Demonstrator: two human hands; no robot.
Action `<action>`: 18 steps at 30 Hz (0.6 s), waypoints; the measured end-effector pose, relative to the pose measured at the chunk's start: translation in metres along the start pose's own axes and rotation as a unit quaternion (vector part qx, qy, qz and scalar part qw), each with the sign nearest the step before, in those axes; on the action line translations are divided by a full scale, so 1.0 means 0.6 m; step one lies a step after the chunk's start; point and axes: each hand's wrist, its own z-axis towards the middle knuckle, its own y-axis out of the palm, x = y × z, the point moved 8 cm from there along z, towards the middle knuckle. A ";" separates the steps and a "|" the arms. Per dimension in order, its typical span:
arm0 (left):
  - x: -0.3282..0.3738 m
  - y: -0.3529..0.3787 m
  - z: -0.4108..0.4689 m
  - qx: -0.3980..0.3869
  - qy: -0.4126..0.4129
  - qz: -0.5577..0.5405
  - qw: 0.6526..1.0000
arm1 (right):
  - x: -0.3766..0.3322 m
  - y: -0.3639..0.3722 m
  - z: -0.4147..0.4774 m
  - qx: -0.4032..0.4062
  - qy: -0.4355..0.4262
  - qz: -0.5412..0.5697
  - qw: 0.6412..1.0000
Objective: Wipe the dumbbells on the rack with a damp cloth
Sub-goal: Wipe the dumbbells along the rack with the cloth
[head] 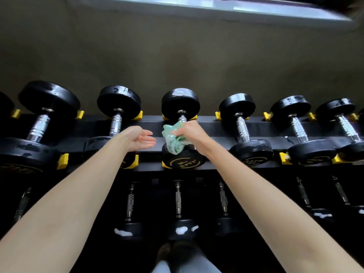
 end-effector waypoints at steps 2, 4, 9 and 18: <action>0.013 0.016 0.002 -0.002 -0.001 0.011 1.000 | 0.007 -0.038 0.014 -0.002 0.031 0.142 0.989; 0.027 0.040 0.008 -0.010 -0.001 0.036 0.999 | 0.018 -0.081 0.028 0.025 0.055 0.234 0.970; 0.070 0.102 0.048 -0.028 0.028 0.113 0.993 | 0.067 -0.164 0.079 0.134 0.097 0.269 0.949; 0.092 0.153 0.119 -0.067 -0.042 0.193 0.978 | 0.051 -0.214 0.198 0.224 0.062 0.089 0.969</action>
